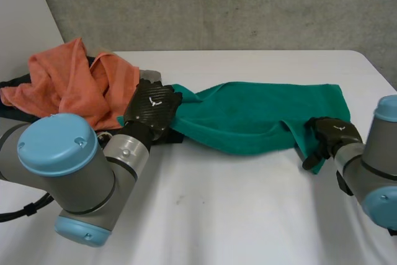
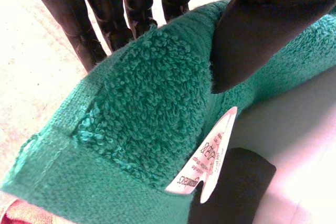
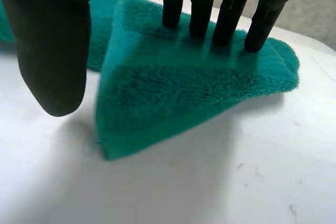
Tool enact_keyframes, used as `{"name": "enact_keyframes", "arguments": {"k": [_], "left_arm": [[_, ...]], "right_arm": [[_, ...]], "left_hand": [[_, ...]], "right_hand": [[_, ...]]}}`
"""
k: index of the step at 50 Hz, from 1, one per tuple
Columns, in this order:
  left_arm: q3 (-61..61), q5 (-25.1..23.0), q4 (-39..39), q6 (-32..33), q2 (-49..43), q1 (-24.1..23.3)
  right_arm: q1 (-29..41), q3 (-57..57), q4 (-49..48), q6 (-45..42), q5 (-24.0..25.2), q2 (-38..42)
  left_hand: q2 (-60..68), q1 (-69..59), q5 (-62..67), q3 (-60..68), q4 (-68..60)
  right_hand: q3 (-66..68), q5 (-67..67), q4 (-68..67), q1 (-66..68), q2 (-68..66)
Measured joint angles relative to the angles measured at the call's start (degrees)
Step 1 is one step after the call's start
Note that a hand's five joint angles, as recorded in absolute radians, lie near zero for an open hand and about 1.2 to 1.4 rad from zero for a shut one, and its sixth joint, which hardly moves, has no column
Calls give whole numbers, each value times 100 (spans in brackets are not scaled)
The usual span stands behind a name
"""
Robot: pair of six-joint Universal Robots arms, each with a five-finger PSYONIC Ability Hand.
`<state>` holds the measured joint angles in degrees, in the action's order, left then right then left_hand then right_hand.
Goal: Fold the laundry.
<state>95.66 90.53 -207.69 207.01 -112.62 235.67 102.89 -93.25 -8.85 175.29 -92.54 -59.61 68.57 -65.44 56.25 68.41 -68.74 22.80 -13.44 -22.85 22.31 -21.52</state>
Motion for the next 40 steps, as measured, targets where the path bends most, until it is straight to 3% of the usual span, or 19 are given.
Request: {"name": "enact_keyframes", "arguments": {"k": [2,5,7,8,9,13,20,29,32,35,40], "left_arm": [[-5,2,0,-11,1,1],[-10,7,0,-45,2,1],[-12,10,0,-68,4,0],[-12,13,1,-88,9,-1],[-12,16,2,-102,15,-2],[-9,22,7,-125,76,-2],[82,26,163,-163,590,82],[299,-5,1004,-357,1146,90],[331,-14,1214,-541,1154,-78],[298,-19,1276,-748,1086,-288],[-107,-14,1009,-1098,638,-761]], "right_arm": [[30,105,-66,-101,-148,141],[55,221,-247,-267,-340,304],[59,254,-375,-346,-412,348],[55,267,-491,-412,-455,369],[50,271,-580,-460,-478,370],[21,263,-753,-586,-503,313],[-200,179,-685,-1321,-344,-628],[-1222,342,757,-3781,196,-1967],[-1446,337,1132,-4157,284,-2202],[-1483,264,1295,-4081,346,-2380],[-1144,-80,1261,-3142,676,-2632]], "left_hand": [[0,0,0,0,0],[0,0,0,0,0],[0,0,0,0,0],[0,0,0,0,0],[0,0,0,0,0],[0,0,0,0,0],[0,0,0,0,0],[0,0,0,0,0],[0,0,0,0,0],[0,0,0,0,0],[0,0,0,0,0]], "right_hand": [[281,-237,-251,325,-339],[1728,-1630,-1713,1897,-1964],[1977,-1870,-1958,2059,-2134],[3929,-3837,-3923,4008,-4134],[4277,-4191,-4282,4219,-4464],[4506,-4304,-4541,4221,-4585],[4514,-4304,-4562,4221,-4585],[4514,-4304,-4563,4221,-4585],[4514,-4304,-4564,4221,-4585],[4514,-4342,-4562,4221,-4585],[4514,-4369,-4564,4221,-4585]]}}
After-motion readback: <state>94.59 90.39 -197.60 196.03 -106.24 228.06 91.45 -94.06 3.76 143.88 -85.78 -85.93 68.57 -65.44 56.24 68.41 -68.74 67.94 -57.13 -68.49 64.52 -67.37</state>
